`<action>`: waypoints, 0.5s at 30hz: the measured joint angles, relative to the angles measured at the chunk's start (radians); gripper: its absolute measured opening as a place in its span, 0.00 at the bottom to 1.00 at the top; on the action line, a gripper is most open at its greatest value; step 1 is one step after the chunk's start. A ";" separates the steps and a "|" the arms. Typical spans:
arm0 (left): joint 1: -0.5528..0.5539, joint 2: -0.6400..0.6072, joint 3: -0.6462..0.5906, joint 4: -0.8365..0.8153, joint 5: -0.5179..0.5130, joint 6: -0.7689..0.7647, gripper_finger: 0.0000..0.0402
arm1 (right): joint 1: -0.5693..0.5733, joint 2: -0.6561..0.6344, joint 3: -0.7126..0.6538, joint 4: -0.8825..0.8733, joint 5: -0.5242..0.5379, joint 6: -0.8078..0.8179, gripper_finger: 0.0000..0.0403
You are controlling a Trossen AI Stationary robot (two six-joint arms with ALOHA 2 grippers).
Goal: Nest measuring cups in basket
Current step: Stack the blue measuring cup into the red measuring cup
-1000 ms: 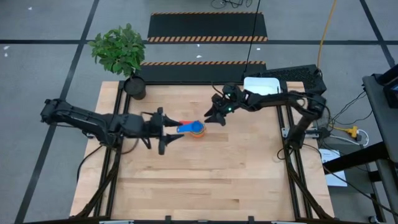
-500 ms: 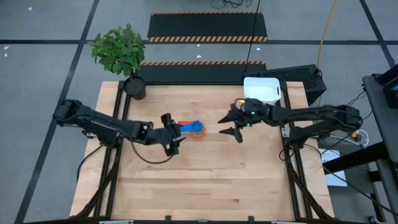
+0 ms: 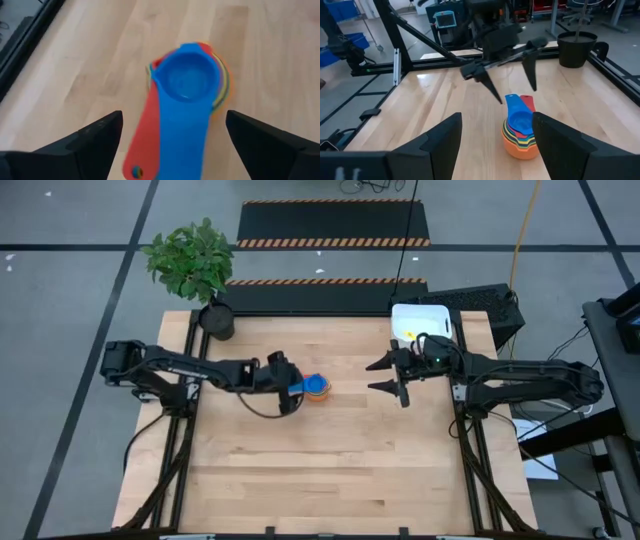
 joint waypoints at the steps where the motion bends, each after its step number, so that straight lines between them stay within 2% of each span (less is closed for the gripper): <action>1: 0.012 0.005 0.000 0.010 0.009 0.002 0.88 | 0.000 0.000 0.000 -0.001 0.000 0.000 0.58; 8: 0.048 0.060 0.000 0.015 0.097 0.030 0.85 | 0.000 0.000 0.000 -0.006 -0.001 -0.005 0.58; 15: 0.049 0.079 0.000 0.016 0.061 0.060 0.89 | 0.000 0.000 0.000 -0.011 -0.002 -0.016 0.58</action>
